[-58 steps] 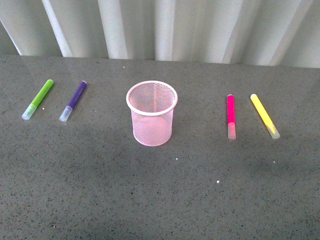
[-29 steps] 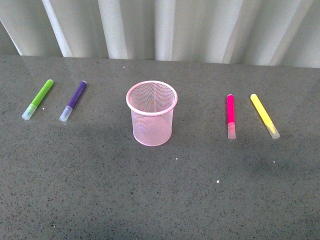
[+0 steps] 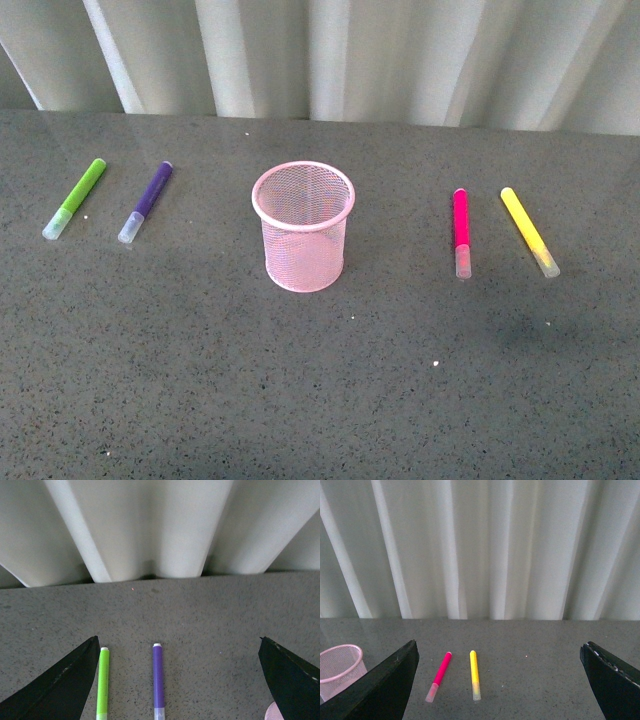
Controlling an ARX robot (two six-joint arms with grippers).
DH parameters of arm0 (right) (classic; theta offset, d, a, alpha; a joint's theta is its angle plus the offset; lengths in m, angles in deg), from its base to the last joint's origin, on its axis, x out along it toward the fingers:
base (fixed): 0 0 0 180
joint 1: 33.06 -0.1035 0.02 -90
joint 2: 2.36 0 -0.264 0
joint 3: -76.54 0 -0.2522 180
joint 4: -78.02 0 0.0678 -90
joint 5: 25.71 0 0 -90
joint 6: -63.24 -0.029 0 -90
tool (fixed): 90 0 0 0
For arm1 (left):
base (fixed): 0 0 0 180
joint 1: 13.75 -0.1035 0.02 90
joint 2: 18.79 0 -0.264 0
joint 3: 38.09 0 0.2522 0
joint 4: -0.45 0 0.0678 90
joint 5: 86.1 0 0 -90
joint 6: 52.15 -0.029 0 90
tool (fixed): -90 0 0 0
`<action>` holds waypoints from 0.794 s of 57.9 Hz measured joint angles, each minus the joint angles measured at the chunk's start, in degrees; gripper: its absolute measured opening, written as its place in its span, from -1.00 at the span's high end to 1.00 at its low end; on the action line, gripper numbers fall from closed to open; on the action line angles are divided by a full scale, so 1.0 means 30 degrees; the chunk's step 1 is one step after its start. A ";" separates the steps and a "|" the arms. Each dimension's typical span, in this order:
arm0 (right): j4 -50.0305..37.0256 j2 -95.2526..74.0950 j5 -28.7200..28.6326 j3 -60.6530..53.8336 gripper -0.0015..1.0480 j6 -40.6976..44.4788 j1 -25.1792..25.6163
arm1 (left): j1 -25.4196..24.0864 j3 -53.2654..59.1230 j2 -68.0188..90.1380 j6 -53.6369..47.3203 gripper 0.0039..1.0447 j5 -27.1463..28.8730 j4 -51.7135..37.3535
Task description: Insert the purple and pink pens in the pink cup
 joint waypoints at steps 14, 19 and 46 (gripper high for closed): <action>0.0000 0.0000 0.0000 0.0000 -0.87 0.0000 0.0000 | 0.0036 -0.4146 0.4903 -0.2776 -0.88 0.0743 0.3410; 0.0000 0.0000 0.0000 0.0000 -0.87 0.0000 0.0000 | 0.0007 -0.4911 0.6280 -0.3271 -0.88 0.1282 0.4014; 0.0000 0.0000 0.0000 0.0000 -0.87 0.0000 0.0000 | 0.0481 -0.7599 1.0280 -0.3264 -0.88 0.1421 0.4233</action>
